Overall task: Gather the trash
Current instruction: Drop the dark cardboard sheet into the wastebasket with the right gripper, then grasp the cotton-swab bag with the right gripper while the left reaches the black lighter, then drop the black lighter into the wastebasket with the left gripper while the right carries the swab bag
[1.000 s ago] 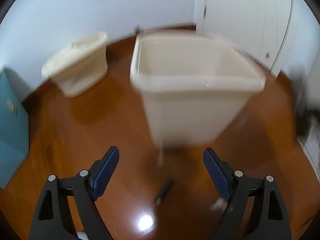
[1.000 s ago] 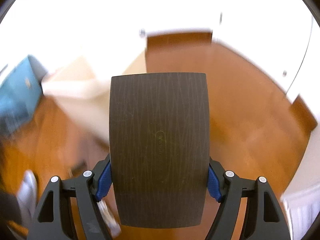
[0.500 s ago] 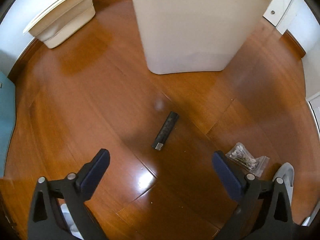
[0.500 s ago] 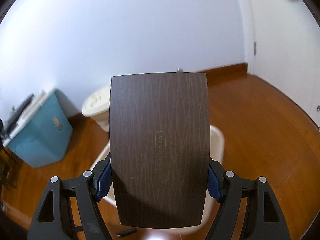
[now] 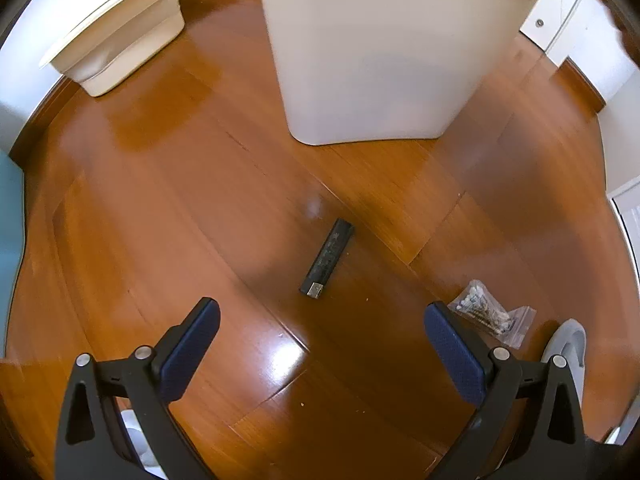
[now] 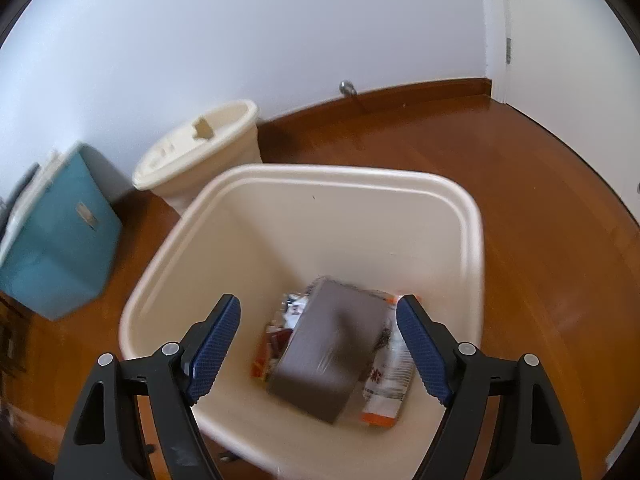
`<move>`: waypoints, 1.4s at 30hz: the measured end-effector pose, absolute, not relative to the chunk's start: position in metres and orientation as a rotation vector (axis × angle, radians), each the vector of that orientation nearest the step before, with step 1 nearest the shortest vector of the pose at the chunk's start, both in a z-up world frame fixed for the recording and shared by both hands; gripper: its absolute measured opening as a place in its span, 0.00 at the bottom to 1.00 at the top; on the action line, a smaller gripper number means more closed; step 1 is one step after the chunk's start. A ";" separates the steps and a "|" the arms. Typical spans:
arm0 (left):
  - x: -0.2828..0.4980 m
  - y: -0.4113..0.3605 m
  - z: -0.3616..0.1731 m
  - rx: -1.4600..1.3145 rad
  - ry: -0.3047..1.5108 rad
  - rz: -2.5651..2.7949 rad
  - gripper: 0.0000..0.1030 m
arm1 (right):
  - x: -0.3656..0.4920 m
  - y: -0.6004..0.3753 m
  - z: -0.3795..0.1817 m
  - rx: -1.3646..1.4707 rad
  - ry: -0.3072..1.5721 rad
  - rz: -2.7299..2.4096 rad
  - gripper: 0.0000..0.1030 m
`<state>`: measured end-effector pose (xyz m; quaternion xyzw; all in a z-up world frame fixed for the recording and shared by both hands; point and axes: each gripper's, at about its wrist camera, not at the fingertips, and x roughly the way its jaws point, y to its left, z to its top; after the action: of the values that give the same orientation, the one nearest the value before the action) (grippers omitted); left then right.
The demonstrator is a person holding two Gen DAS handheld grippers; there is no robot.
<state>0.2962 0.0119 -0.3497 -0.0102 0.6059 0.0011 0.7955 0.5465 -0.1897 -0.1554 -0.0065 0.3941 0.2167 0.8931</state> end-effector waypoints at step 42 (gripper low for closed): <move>0.362 0.000 -0.458 0.212 1.460 -0.184 0.56 | 0.350 -0.260 -0.363 -0.187 1.163 0.429 0.08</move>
<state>0.3621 0.0003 -0.4582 0.0967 0.6647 -0.0836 0.7361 0.3498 -0.2599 -0.3632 -0.0873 0.5440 0.2009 0.8100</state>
